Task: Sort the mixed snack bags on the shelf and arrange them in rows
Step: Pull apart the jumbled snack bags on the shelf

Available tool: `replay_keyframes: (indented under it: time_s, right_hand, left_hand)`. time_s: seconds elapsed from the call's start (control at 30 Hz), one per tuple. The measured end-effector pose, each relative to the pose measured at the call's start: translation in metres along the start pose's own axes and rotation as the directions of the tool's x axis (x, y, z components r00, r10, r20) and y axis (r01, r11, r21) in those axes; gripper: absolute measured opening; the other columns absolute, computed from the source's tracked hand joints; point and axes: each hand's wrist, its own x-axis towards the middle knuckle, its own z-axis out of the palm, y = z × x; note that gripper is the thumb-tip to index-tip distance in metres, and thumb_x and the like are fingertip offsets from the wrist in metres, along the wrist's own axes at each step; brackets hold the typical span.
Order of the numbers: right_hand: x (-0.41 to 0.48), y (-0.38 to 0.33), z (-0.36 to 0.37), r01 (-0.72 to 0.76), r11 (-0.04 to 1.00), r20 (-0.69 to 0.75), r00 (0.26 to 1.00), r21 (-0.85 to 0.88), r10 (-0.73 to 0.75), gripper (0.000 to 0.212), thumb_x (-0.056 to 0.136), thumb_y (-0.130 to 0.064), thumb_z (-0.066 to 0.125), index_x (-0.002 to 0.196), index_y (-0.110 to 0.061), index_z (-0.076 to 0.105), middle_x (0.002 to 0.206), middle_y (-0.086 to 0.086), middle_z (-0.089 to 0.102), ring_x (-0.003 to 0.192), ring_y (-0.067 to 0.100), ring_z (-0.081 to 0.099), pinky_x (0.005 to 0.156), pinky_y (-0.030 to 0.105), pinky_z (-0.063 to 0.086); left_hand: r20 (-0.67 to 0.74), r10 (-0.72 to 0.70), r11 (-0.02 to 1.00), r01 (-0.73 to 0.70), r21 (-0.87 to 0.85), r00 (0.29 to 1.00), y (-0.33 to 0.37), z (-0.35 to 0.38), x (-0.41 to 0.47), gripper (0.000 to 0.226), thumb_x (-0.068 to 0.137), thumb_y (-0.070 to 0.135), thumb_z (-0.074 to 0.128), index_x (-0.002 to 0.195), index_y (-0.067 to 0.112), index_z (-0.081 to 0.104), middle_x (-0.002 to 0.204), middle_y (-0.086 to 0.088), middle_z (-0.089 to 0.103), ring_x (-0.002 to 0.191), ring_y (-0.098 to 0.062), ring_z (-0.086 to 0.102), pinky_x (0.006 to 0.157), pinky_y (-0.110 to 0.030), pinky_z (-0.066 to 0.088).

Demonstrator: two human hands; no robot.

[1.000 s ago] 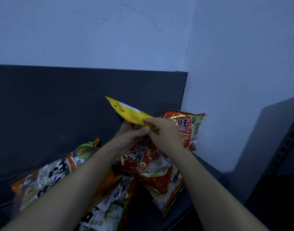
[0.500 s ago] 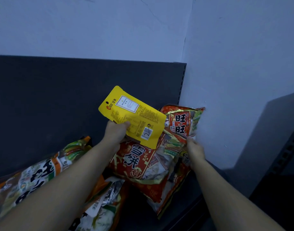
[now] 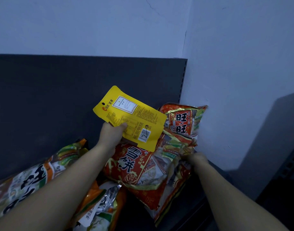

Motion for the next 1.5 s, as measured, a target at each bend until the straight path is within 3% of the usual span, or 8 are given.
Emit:
replay_keyframes:
  time_s: [0.13, 0.2, 0.33, 0.57, 0.93, 1.13, 1.33, 1.5]
  right_hand:
    - [-0.078, -0.015, -0.02, 0.09, 0.994, -0.038, 0.995, 0.068, -0.087, 0.023, 0.072, -0.022, 0.075, 0.087, -0.007, 0.067, 0.083, 0.014, 0.07, 0.079, 0.032, 0.069, 0.081, 0.047, 0.058]
    - [-0.114, -0.02, -0.026, 0.126, 0.987, -0.095, 0.989, 0.099, -0.117, 0.01, 0.082, -0.014, 0.068, 0.082, -0.005, 0.064, 0.08, 0.013, 0.069, 0.074, 0.029, 0.068, 0.078, 0.043, 0.059]
    - [-0.146, -0.022, -0.032, 0.223, 0.974, -0.26, 0.944, 0.046, -0.204, 0.009, 0.089, -0.018, 0.058, 0.082, -0.013, 0.059, 0.078, 0.006, 0.06, 0.063, 0.021, 0.053, 0.062, 0.027, 0.043]
    - [-0.183, -0.033, -0.049, 0.353, 0.936, -0.55, 0.779, -0.011, -0.3, 0.008, 0.092, -0.017, 0.052, 0.084, -0.016, 0.053, 0.081, 0.004, 0.054, 0.077, 0.028, 0.05, 0.081, 0.035, 0.045]
    - [-0.24, -0.074, -0.083, 0.682, 0.724, -0.832, 0.457, 0.099, -0.316, 0.02, 0.09, -0.016, 0.059, 0.077, -0.02, 0.044, 0.07, -0.005, 0.053, 0.082, 0.029, 0.059, 0.092, 0.05, 0.046]
    - [-0.286, -0.093, -0.075, 0.786, 0.544, -0.82, 0.5, 0.294, -0.278, 0.018, 0.093, -0.013, 0.06, 0.081, -0.014, 0.046, 0.069, -0.014, 0.046, 0.074, 0.017, 0.052, 0.072, 0.032, 0.045]
    - [-0.324, -0.095, -0.049, 0.778, 0.43, -0.766, 0.591, 0.459, -0.252, 0.035, 0.092, -0.015, 0.062, 0.068, -0.024, 0.039, 0.071, -0.01, 0.049, 0.063, 0.011, 0.048, 0.067, 0.027, 0.041]
    - [-0.364, -0.097, -0.017, 0.727, 0.322, -0.685, 0.684, 0.607, -0.252, 0.032, 0.091, -0.016, 0.064, 0.068, -0.023, 0.043, 0.071, -0.006, 0.051, 0.061, 0.009, 0.047, 0.069, 0.031, 0.041]
  left_hand:
    - [0.009, -0.006, 1.0, 0.006, -0.002, 1.0, 0.001, 0.001, -0.001, 0.018, 0.094, 0.009, 0.058, 0.084, 0.024, 0.057, 0.094, 0.001, 0.065, 0.1, -0.028, 0.062, 0.094, -0.053, 0.05]
    - [0.006, -0.007, 1.0, 0.007, -0.008, 1.0, 0.001, 0.0, -0.003, 0.019, 0.094, 0.009, 0.058, 0.084, 0.024, 0.056, 0.093, 0.002, 0.064, 0.101, -0.028, 0.061, 0.094, -0.052, 0.05]
    - [0.035, -0.018, 0.999, 0.019, -0.037, 0.999, 0.005, -0.002, -0.008, 0.022, 0.096, 0.008, 0.055, 0.083, 0.025, 0.054, 0.09, 0.004, 0.062, 0.096, -0.025, 0.059, 0.088, -0.044, 0.051]
    - [0.039, -0.106, 0.99, 0.109, -0.086, 0.994, 0.011, -0.014, -0.015, 0.015, 0.096, 0.01, 0.056, 0.11, 0.016, 0.052, 0.108, -0.006, 0.061, 0.102, -0.027, 0.059, 0.085, -0.045, 0.053]
    - [0.097, -0.165, 0.98, 0.175, -0.099, 0.981, 0.013, -0.018, -0.032, 0.01, 0.096, 0.007, 0.054, 0.106, 0.01, 0.055, 0.107, -0.01, 0.06, 0.102, -0.031, 0.058, 0.086, -0.048, 0.052]
    - [0.116, -0.157, 0.977, 0.172, -0.129, 0.981, 0.022, -0.026, -0.046, 0.022, 0.096, 0.007, 0.055, 0.118, 0.006, 0.054, 0.103, -0.009, 0.061, 0.094, -0.029, 0.06, 0.063, -0.04, 0.054]
    - [0.049, -0.108, 0.979, 0.115, -0.171, 0.993, 0.036, -0.058, -0.059, 0.032, 0.095, 0.012, 0.059, 0.125, 0.01, 0.05, 0.118, -0.011, 0.059, 0.107, -0.036, 0.058, 0.081, -0.054, 0.055]
    - [-0.056, 0.02, 0.971, -0.033, -0.236, 0.998, 0.05, -0.095, -0.076, 0.01, 0.092, 0.011, 0.063, 0.085, 0.017, 0.06, 0.09, -0.006, 0.065, 0.092, -0.033, 0.063, 0.082, -0.054, 0.054]
